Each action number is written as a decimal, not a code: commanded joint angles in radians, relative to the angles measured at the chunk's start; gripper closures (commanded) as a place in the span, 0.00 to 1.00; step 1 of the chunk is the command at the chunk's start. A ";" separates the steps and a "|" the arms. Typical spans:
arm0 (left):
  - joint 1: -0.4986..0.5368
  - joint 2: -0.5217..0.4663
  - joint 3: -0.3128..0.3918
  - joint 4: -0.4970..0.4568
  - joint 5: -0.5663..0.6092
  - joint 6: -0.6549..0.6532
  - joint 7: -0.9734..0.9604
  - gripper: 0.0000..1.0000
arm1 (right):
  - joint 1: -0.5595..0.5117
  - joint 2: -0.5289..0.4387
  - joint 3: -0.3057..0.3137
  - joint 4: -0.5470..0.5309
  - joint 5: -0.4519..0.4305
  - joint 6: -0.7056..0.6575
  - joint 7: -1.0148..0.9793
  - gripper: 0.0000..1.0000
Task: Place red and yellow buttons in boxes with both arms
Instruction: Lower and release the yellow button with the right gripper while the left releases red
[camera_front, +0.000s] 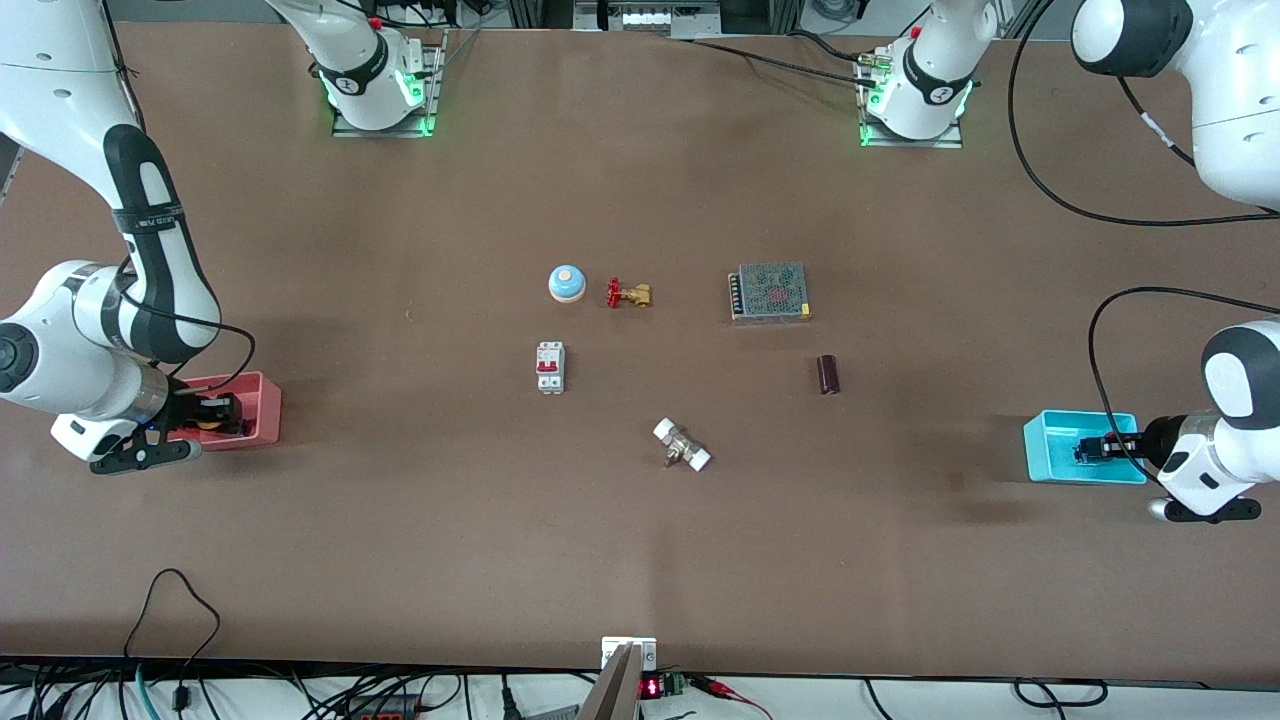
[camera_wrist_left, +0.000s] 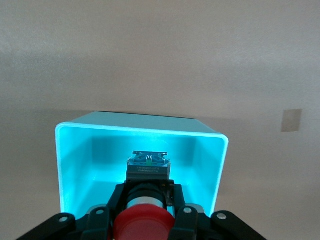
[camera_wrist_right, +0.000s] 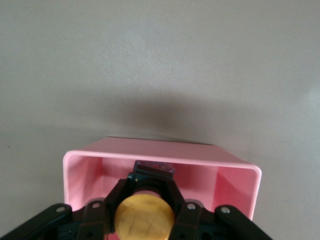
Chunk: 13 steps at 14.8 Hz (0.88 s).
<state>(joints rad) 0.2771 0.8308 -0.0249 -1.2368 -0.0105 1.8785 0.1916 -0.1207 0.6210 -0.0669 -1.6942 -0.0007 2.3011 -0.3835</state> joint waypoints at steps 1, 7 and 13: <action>0.002 0.040 -0.001 0.043 0.009 -0.004 0.025 0.79 | -0.017 0.019 0.015 0.018 0.022 0.006 -0.028 0.60; -0.001 0.083 -0.001 0.065 0.026 0.013 0.037 0.79 | -0.016 0.016 0.015 0.016 0.022 0.012 -0.029 0.17; -0.010 0.097 0.010 0.062 0.036 0.013 0.040 0.78 | -0.007 -0.075 0.022 0.014 0.022 -0.031 -0.029 0.00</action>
<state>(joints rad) 0.2765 0.9093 -0.0249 -1.2131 0.0007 1.9003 0.2101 -0.1206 0.6141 -0.0604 -1.6702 -0.0002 2.3096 -0.3867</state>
